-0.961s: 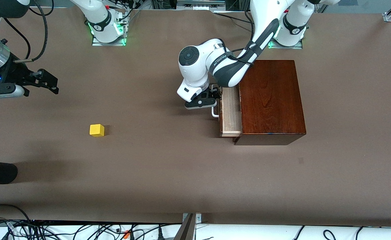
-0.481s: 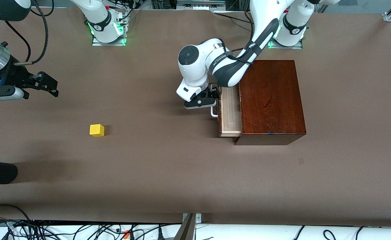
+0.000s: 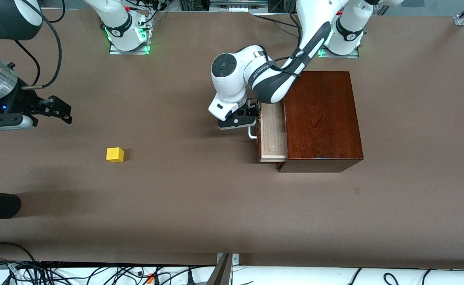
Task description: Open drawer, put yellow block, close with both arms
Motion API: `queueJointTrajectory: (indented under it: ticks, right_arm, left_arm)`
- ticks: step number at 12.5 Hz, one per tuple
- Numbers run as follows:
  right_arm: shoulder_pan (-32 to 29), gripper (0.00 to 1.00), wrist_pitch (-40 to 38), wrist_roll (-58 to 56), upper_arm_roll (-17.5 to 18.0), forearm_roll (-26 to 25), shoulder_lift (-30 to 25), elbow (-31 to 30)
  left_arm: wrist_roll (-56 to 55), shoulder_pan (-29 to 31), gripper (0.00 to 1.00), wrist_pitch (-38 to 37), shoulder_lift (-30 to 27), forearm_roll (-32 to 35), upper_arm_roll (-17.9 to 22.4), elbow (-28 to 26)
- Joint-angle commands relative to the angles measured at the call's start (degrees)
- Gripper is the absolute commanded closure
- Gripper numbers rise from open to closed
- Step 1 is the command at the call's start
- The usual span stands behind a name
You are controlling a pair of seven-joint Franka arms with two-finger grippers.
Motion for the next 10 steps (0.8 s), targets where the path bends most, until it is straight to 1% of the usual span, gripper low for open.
queueJointTrajectory:
  ticks: [1, 2, 3, 6, 8, 10]
  right_arm:
    - [-0.1, 0.00, 1.3, -0.4, 0.3, 0.8, 4.0, 1.2]
    - [0.4, 0.00, 3.0, -0.6, 0.5, 0.3, 7.7, 1.3]
    - [0.3, 0.00, 3.7, -0.3, 0.5, 1.0, 10.6, 1.4]
    - [-0.2, 0.00, 5.6, -0.8, 0.4, 0.8, 12.6, 1.0]
    - [-0.2, 0.00, 8.2, -0.7, 0.4, 0.5, 15.2, 0.8]
    - [-0.2, 0.00, 11.0, -0.7, 0.4, 0.7, 18.7, -0.4]
  left_arm:
    - [-0.7, -1.2, 0.00, -1.0, 2.2, -2.3, -0.7, 3.9]
    - [-0.6, -1.2, 0.00, -2.9, 2.2, -2.3, -0.9, 5.0]
    - [-0.2, -1.2, 0.00, -5.8, 2.0, -2.3, -1.0, 6.2]
    - [3.7, -1.1, 0.00, -11.9, 1.0, -2.3, -0.8, 7.1]
    - [4.4, -0.5, 0.00, -15.1, -2.2, -2.5, -0.6, 7.3]
    - [10.2, 2.0, 0.00, -18.9, -6.1, -3.2, -0.6, 8.2]
